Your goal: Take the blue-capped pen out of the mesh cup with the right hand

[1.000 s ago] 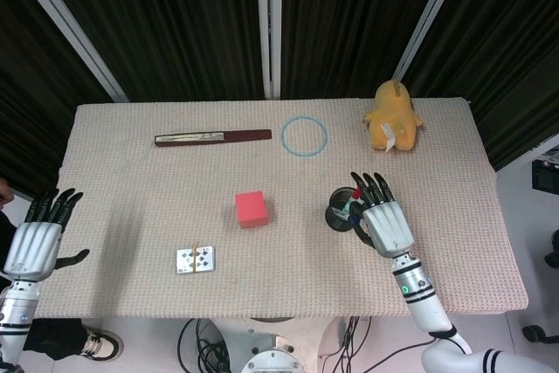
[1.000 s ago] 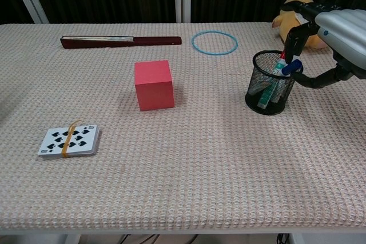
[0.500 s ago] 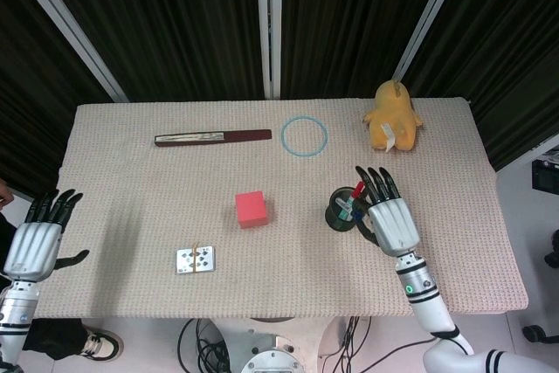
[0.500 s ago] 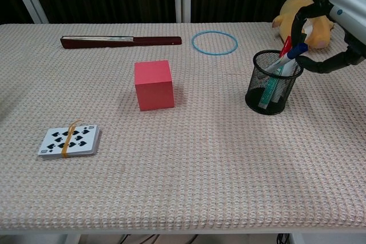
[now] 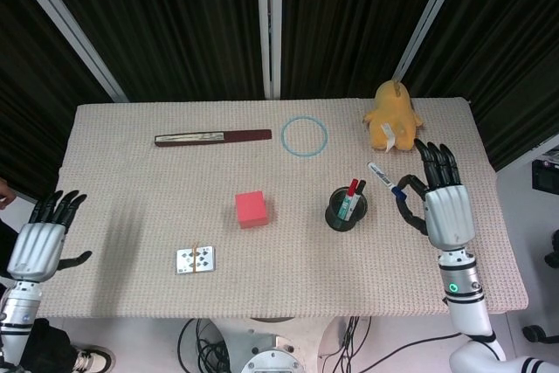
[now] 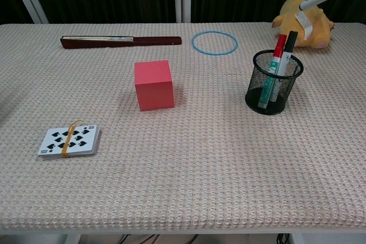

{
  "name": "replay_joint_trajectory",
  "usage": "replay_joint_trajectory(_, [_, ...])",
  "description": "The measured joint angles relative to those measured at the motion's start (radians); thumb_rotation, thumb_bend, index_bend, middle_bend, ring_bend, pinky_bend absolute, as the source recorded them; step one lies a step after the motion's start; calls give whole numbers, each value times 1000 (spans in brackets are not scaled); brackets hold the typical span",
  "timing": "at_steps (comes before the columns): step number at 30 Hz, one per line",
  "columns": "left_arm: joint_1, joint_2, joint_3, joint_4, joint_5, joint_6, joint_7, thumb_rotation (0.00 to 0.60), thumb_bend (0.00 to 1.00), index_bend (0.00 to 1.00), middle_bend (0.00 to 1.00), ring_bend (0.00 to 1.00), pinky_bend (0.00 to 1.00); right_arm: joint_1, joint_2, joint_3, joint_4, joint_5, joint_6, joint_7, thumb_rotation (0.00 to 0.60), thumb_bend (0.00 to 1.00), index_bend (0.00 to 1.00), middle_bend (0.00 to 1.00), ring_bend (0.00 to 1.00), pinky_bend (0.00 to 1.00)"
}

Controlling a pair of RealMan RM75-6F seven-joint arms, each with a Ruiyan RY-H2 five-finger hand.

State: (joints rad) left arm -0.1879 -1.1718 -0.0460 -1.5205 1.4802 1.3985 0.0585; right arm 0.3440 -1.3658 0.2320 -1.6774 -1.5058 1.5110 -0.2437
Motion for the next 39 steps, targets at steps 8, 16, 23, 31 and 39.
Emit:
replay_joint_trajectory(8, [-5, -9, 1, 6, -16, -24, 6, 600, 42, 98, 53, 0, 59, 5, -35, -8, 197, 110, -107, 47, 600, 311, 676, 38, 0, 0])
replay_joint_trajectory(16, [-15, -14, -2, 11, -22, -38, 9, 600, 49, 98, 53, 0, 59, 29, -114, -58, 368, 116, -198, 109, 600, 282, 483, 6, 0, 0])
replay_joint_trajectory(23, [-11, -13, -2, 19, -33, -40, 4, 600, 48, 98, 53, 0, 59, 45, -94, -107, 348, 100, -275, 104, 600, 145, 0, 0, 0, 0])
replay_joint_trajectory(31, [-8, -8, -4, 15, -23, -24, -2, 600, 48, 98, 53, 0, 59, 24, -32, -123, 273, 76, -246, 147, 600, 85, 0, 0, 0, 0])
replay_joint_trajectory(39, [-10, -2, -6, 2, -11, -12, 6, 600, 49, 98, 53, 0, 59, -89, 43, -127, 248, 31, -23, 190, 600, 84, 0, 0, 0, 0])
